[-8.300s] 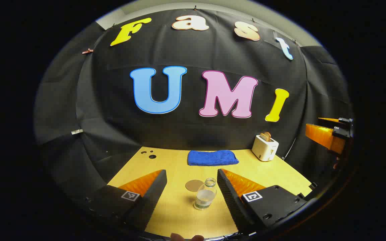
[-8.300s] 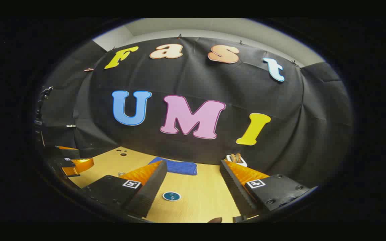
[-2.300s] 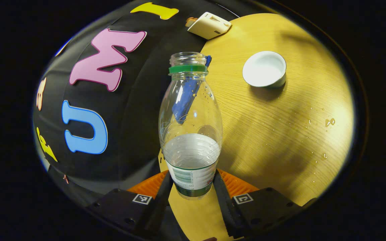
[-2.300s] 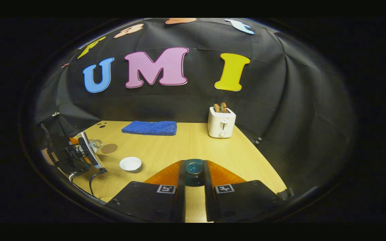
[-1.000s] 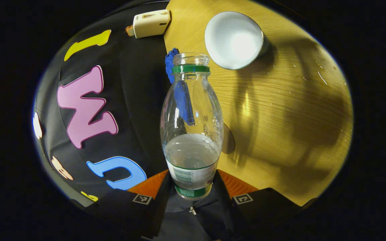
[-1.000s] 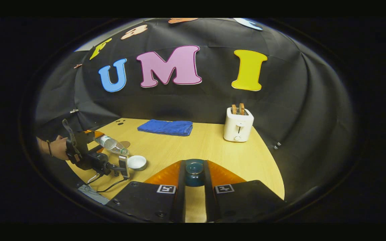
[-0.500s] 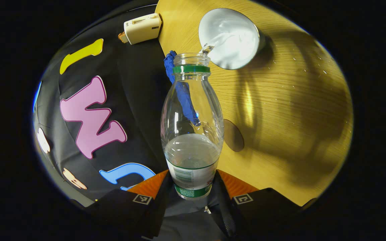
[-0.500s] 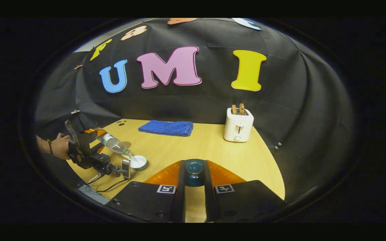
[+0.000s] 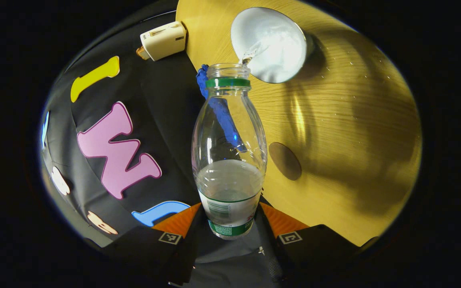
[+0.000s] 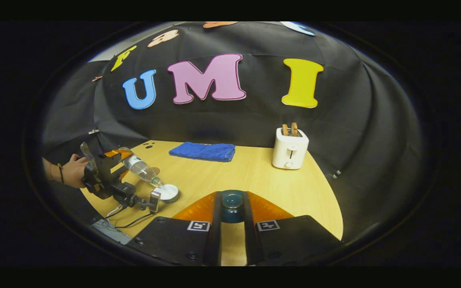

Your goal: Open the teacup lid with one hand, grasp the water bottle and pour water into the teacup with the other hand; after pouring, place the water bottle on the coaster and then close the teacup lid.

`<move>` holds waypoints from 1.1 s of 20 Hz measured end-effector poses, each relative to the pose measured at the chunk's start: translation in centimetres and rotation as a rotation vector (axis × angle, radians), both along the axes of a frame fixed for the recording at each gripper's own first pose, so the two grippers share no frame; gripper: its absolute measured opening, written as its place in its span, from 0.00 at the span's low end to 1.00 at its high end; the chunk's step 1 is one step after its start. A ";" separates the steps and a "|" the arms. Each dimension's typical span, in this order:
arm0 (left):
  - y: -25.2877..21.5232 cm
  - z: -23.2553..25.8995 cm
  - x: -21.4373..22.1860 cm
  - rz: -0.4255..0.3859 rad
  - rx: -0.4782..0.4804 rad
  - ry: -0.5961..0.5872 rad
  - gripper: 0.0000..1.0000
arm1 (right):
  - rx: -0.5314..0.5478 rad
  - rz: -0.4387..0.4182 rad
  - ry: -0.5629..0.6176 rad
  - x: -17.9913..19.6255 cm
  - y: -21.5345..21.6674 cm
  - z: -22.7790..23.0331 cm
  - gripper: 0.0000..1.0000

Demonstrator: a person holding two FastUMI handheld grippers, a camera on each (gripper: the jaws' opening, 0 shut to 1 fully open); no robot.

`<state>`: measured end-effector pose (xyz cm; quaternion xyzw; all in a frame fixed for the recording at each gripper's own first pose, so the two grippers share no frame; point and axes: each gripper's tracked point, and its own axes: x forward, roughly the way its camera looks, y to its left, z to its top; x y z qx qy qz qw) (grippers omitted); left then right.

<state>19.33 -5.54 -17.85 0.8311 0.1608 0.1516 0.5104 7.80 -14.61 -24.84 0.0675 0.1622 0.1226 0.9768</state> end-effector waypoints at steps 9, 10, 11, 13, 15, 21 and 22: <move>-1.0 1.5 1.0 -0.076 0.136 -0.004 0.73 | -0.003 0.018 -0.006 -0.3 0.9 -0.1 0.28; -1.3 1.8 1.1 -0.087 0.157 -0.007 0.73 | -0.004 0.020 -0.007 -0.2 1.1 -0.1 0.28; -1.5 2.2 1.3 -0.105 0.182 -0.015 0.73 | -0.005 0.021 -0.010 -0.2 1.2 0.0 0.28; -1.8 2.5 1.6 -0.144 0.227 -0.025 0.73 | -0.003 0.023 -0.016 -0.4 1.4 0.1 0.28; -2.2 3.1 1.7 -0.174 0.269 -0.041 0.73 | -0.004 0.024 -0.019 -0.5 1.5 0.2 0.28; -3.7 4.5 1.9 -0.228 0.345 -0.068 0.73 | 0.003 0.016 -0.027 -0.7 1.4 0.5 0.28; -3.7 4.6 2.0 -0.227 0.346 -0.069 0.73 | 0.003 0.015 -0.027 -0.7 1.5 0.4 0.28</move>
